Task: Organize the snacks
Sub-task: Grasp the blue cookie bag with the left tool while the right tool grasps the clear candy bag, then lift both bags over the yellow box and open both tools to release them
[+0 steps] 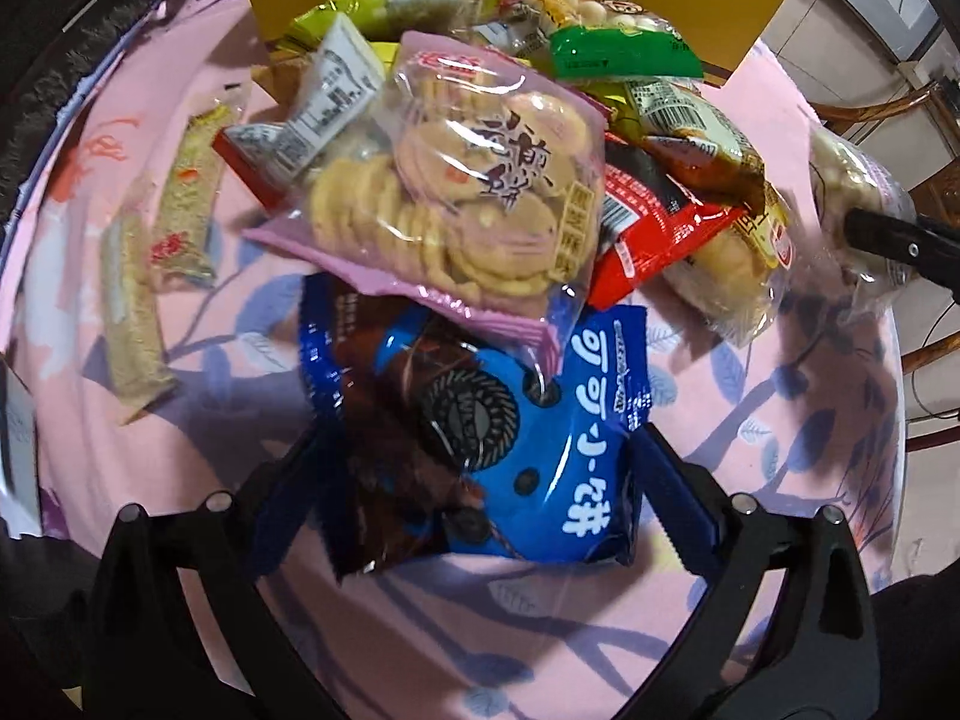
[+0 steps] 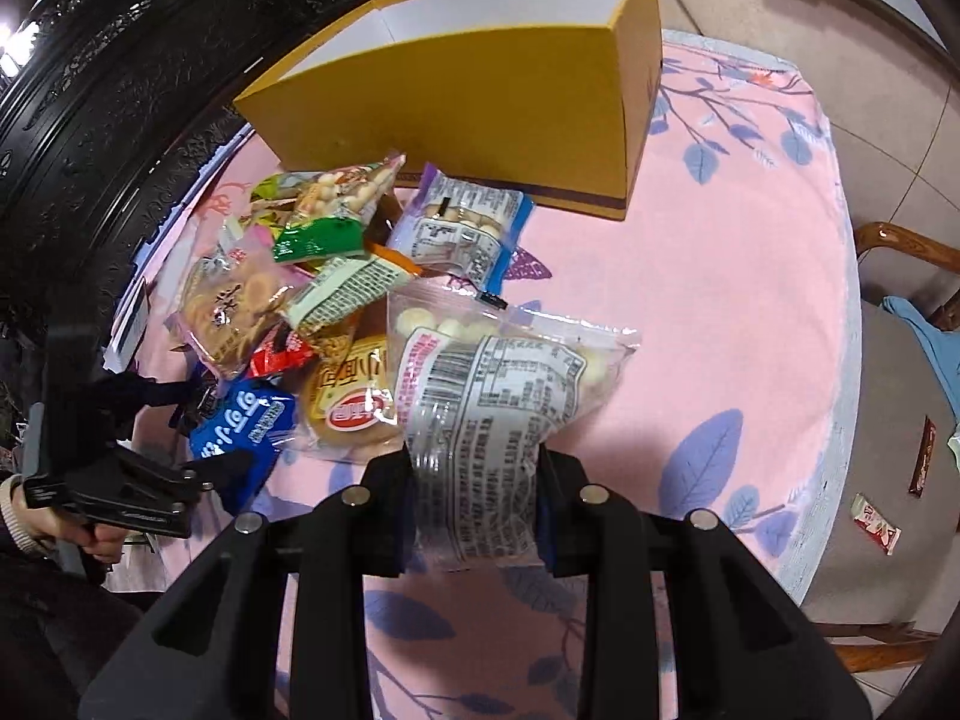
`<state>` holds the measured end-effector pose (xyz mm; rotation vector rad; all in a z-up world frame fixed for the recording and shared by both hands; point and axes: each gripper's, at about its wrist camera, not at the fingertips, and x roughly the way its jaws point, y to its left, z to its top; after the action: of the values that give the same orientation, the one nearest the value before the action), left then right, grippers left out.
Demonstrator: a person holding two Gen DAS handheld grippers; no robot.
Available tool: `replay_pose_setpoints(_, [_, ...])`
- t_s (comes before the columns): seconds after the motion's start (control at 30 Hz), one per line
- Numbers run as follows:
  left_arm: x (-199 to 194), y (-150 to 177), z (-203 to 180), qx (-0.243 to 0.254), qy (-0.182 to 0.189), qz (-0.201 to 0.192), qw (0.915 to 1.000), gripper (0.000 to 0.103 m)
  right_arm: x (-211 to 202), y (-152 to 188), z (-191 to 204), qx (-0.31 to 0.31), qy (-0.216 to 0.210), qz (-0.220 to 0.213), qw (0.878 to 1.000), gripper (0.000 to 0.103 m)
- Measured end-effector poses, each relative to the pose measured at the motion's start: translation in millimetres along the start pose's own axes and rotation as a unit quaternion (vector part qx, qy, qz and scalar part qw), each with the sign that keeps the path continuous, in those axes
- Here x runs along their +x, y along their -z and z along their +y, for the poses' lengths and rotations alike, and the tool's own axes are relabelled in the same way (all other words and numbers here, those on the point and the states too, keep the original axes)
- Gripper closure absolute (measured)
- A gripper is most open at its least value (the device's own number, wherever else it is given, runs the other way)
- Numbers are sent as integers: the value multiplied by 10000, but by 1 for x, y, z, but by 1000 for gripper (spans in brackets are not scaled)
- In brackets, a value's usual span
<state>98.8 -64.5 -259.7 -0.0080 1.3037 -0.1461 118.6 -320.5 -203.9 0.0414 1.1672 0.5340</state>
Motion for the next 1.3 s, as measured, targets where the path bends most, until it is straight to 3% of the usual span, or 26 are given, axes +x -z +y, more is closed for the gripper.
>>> replay_pose_setpoints(0.1, [2, 0, 1, -36, 90, -84, 9999, 4, -3, -1, 3, -27, 23, -53, 10000, 72])
replay_pose_setpoints(0.17, [0, 3, 0, 47, 169, -163, 9997, 9, -4, -1, 4, 61, -15, -77, 10000, 72])
replay_pose_setpoints(0.43, [-25, 16, 22, 1, 513, -523, 9973, 53, -9, 4, 14, 206, 32, -184, 9996, 72])
replay_pose_setpoints(0.57, [-37, 26, 24, -1, 647, -613, 9960, 69, -10, 7, 16, 262, 88, -182, 9995, 72])
replay_pose_setpoints(0.67, [-32, 31, 32, -284, 899, -354, 9949, 60, -12, 8, 18, 331, 79, -196, 9992, 72])
replay_pose_setpoints(0.73, [-24, 28, 34, -455, 956, -264, 9940, 40, -14, 10, 20, 341, 99, -191, 9992, 72])
replay_pose_setpoints(0.93, [-13, 18, 25, -655, 1055, 44, 9923, 3, -18, 20, 23, 435, 110, -108, 9989, 72])
replay_pose_setpoints(1.07, [-6, 18, -4, -88, 320, -49, 9994, 2, -19, 27, 20, 561, 132, -64, 9983, 72])
replay_pose_setpoints(1.13, [-5, 20, -23, 293, 11, -243, 9993, 19, -19, 30, 19, 610, 156, -57, 9980, 72])
replay_pose_setpoints(1.2, [-11, 22, -31, 482, 142, -360, 9981, 35, -21, 31, 18, 645, 168, -69, 9978, 72])
replay_pose_setpoints(1.3, [-20, 25, -35, 566, 400, -457, 9965, 47, -23, 34, 16, 731, 184, -104, 9971, 72])
